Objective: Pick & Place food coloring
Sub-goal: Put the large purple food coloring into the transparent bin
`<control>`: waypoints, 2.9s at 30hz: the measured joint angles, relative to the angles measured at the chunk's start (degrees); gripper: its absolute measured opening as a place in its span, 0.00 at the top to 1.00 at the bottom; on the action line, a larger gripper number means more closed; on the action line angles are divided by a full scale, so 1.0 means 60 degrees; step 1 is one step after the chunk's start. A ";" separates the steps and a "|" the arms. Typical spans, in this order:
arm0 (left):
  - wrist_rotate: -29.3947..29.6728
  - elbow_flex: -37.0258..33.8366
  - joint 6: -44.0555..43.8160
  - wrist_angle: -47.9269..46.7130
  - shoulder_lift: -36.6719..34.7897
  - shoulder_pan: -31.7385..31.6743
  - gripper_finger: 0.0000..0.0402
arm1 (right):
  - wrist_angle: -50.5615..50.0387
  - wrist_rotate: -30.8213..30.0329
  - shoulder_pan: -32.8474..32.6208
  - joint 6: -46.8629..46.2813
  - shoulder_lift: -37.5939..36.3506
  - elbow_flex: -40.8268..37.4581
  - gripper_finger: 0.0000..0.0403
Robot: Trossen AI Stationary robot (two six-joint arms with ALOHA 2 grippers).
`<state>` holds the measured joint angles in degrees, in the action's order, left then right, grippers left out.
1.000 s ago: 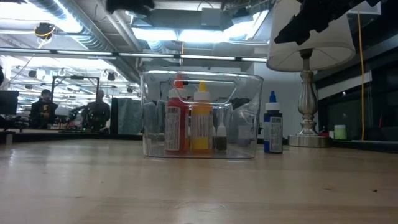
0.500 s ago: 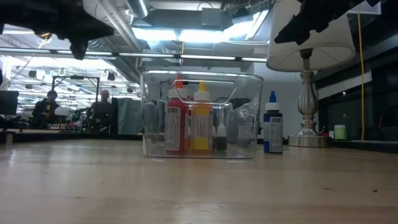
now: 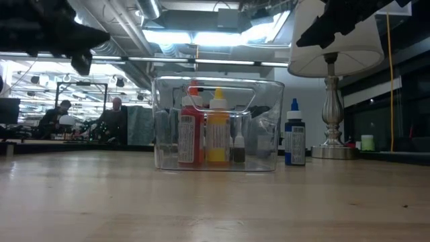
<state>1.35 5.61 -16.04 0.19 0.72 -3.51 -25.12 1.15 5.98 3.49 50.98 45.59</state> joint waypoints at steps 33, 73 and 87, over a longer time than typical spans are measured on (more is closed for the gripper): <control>-0.0175 -0.0850 0.1772 0.0087 -0.0038 -0.0710 0.98 | -0.0003 0.0000 0.0000 0.0000 0.0000 0.0000 0.66; -0.0157 -0.0853 0.1550 0.0080 -0.0031 -0.0710 0.98 | 0.2266 -0.0072 0.0056 -0.1822 0.1046 0.0936 0.65; -0.0157 -0.0853 0.1550 0.0080 -0.0031 -0.0710 0.98 | -0.5249 -0.1122 0.1557 -0.1007 0.6737 0.7985 0.33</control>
<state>0.40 0.49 -6.74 0.67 0.54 -7.77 -56.62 -5.58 15.32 -2.55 91.40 93.50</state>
